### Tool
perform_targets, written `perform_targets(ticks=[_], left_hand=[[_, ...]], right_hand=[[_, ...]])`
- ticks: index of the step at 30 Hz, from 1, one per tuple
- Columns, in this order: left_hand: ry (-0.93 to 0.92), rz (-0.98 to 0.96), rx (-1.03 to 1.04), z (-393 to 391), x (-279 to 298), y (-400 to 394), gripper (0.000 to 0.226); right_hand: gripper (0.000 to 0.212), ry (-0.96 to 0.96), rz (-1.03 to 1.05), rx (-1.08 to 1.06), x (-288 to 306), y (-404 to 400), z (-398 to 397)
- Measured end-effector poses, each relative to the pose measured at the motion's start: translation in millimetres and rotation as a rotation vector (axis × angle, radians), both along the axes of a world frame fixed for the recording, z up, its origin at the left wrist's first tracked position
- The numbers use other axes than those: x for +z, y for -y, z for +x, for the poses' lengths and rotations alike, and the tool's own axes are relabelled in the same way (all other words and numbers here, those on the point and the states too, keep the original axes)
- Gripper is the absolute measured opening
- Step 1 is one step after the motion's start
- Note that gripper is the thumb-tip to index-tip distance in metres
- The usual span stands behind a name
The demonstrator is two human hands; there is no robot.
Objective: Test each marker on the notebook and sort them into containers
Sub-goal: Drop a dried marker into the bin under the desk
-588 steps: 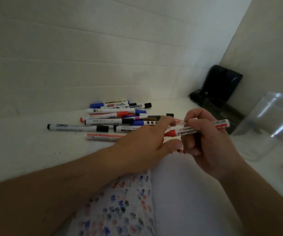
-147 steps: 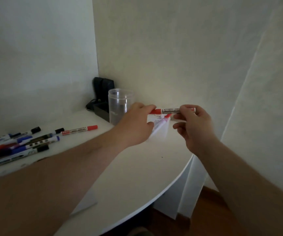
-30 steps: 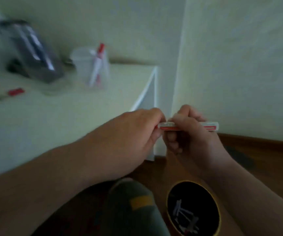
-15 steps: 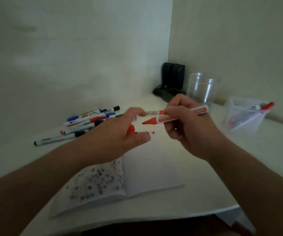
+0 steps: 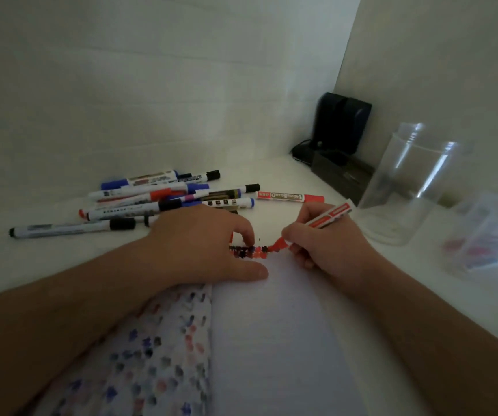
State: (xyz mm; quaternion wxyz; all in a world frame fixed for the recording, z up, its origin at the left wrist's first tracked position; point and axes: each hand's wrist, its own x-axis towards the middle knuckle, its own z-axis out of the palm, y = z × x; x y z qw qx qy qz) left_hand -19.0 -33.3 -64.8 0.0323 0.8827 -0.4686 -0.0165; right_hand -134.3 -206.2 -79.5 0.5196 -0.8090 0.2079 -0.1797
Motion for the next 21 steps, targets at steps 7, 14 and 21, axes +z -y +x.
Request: perform_targets(ticks=[7,14,21], left_hand=[[0.017,-0.012,-0.017,5.2,-4.3,0.8,0.067],[0.041,-0.031,-0.015,7.9,-7.9,0.8,0.068],[0.027,-0.029,-0.004,7.4,-8.4,0.2,0.069]], right_hand=[[0.031,0.039,0.085,-0.035,-2.3,2.0,3.4],[0.025,0.007,-0.021,-0.018,-1.6,-1.2,2.5],[0.036,0.062,0.077,-0.055,-4.7,0.3,2.3]])
